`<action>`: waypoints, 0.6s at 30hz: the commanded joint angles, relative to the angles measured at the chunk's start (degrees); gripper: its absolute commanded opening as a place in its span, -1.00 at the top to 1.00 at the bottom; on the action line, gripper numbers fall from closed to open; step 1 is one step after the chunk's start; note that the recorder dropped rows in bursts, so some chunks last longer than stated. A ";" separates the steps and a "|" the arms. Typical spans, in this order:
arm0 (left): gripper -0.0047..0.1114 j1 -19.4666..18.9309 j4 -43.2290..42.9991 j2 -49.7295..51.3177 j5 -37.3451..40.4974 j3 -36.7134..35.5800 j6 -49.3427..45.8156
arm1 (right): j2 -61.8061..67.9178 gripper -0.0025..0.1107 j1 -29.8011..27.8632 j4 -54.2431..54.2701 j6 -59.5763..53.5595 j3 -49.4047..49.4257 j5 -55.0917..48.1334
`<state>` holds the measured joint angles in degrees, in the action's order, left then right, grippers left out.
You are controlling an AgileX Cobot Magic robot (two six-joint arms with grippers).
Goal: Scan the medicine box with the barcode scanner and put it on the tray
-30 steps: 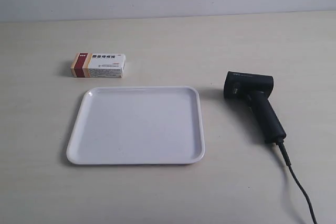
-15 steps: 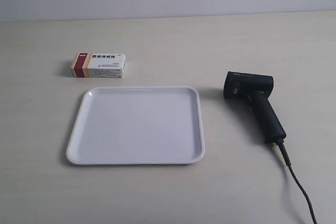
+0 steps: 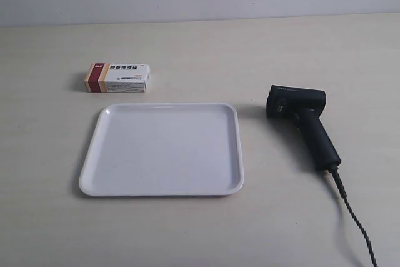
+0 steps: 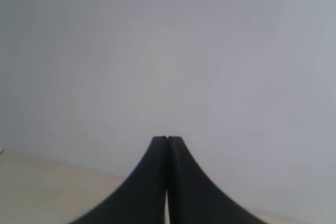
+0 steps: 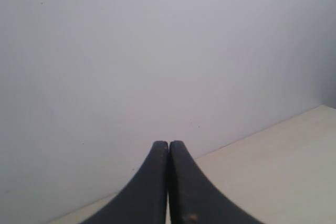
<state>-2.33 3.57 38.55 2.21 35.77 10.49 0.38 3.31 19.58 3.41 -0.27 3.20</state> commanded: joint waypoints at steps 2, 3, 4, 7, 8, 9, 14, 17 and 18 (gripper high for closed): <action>0.92 0.98 -0.40 27.42 16.15 16.56 -7.40 | -0.38 0.96 -0.36 -0.12 -0.45 0.27 -1.12; 0.92 1.60 -0.40 32.32 18.84 19.89 -10.49 | -0.38 0.96 -0.36 -0.12 -0.45 0.27 -1.12; 0.92 2.37 -0.40 36.96 20.49 23.01 -14.55 | -0.38 0.96 -0.36 -0.12 -0.45 0.27 -1.12; 0.92 4.96 -0.30 48.15 27.44 31.56 -29.09 | -0.38 0.96 -0.25 -0.12 -0.45 0.27 -1.10; 0.92 5.96 0.24 50.87 29.65 34.00 -33.01 | -0.38 0.96 -0.25 -0.12 -0.45 0.27 -1.10; 0.92 7.05 0.65 54.12 33.13 37.00 -38.33 | -0.38 0.96 -0.25 -0.12 -0.45 0.27 -1.10; 0.92 11.21 0.91 67.69 47.00 49.67 -55.95 | -0.38 0.96 -0.25 -0.12 -0.45 0.27 -1.25; 0.92 12.56 0.53 73.61 47.49 54.73 -60.82 | -0.38 0.96 -0.25 -0.12 -0.45 0.27 -1.39; 0.92 12.92 0.53 75.42 46.28 55.97 -60.82 | -0.38 0.96 -0.25 -0.12 -0.45 0.27 -1.61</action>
<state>9.58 3.94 110.21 48.67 88.17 -47.05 0.38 3.31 19.58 3.41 -0.27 2.10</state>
